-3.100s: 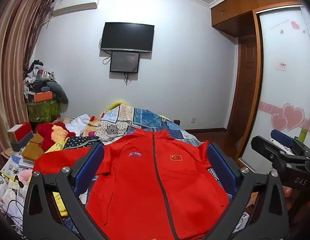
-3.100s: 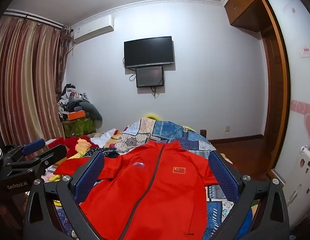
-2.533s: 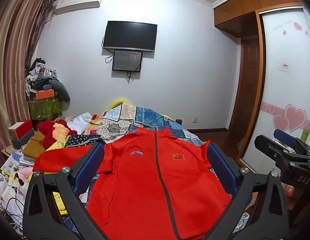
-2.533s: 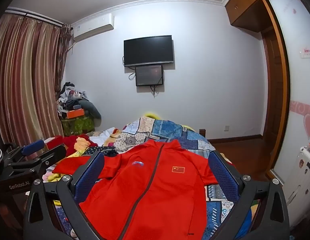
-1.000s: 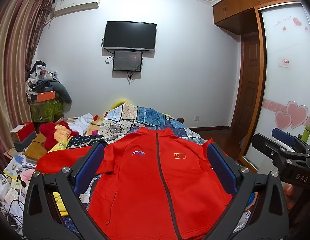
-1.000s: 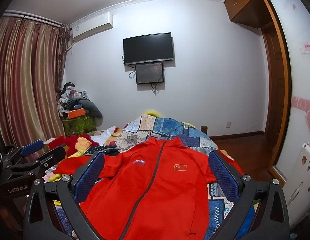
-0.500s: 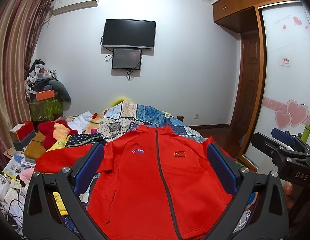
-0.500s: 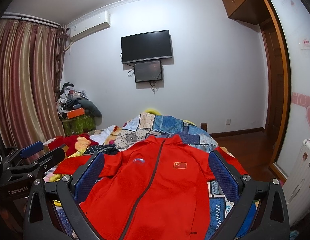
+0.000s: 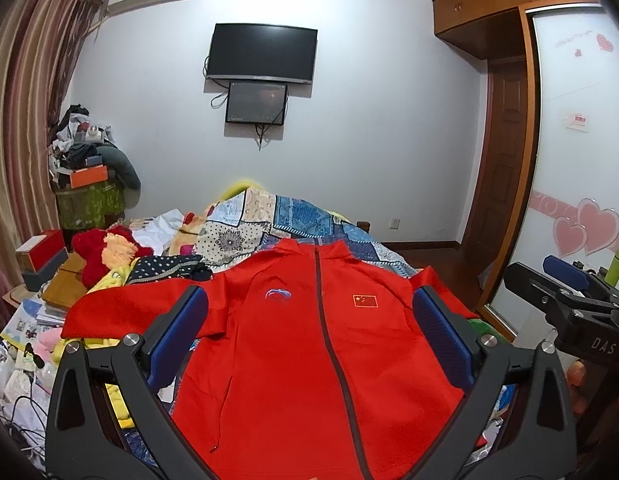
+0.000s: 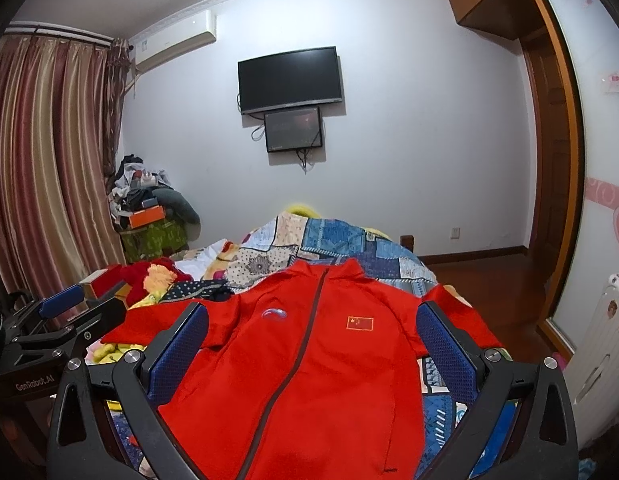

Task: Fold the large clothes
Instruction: 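Grasp the red jacket's sleeve with the left gripper and lift it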

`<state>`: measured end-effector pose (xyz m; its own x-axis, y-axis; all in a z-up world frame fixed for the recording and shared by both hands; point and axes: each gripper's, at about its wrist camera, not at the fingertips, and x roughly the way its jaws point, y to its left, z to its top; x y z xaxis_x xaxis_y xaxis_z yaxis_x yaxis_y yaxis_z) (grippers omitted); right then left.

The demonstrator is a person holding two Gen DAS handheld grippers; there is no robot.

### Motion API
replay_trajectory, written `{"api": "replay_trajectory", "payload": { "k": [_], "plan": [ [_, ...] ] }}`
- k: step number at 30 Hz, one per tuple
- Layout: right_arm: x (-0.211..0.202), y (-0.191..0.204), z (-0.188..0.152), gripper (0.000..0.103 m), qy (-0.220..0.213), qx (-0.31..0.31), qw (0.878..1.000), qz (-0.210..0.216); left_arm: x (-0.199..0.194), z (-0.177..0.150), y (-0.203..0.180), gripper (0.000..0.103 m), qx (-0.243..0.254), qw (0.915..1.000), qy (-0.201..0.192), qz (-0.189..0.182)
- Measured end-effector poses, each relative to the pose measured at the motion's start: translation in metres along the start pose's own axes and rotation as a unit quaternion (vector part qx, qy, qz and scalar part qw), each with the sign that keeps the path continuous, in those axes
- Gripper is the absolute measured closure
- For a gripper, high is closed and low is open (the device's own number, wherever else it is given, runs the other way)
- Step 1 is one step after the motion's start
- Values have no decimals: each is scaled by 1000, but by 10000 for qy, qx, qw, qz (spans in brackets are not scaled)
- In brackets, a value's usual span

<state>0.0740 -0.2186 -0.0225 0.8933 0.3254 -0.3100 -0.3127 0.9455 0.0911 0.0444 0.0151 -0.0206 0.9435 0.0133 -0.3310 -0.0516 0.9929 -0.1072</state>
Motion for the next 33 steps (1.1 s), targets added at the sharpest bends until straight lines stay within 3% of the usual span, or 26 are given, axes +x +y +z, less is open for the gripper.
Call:
{"api": "replay_trajectory", "payload": {
  "k": [4,10,17,25,30,33],
  "plan": [
    [28,1,2,0,186,-17,9998,-30,24,0,16,0,-120,9998,133,12],
    [86,4,-1,0,521,-175,9985,24,77,-11,60,0,-357,9975,513,336],
    [172,1,-15,0,1139,-363,9927,-124,141,-50,160,0,-989,9851,1279,594],
    [258,-14,-43,0,1885,-34,9818,-229,191,-113,294,0,-2231,9488,2029,943],
    [292,-24,-60,0,2221,178,9744,-292,211,-148,365,1,-3179,9185,2121,1014],
    [302,-28,-69,0,2348,217,9711,-359,218,-158,395,13,-3539,9066,2038,1061]
  ]
}}
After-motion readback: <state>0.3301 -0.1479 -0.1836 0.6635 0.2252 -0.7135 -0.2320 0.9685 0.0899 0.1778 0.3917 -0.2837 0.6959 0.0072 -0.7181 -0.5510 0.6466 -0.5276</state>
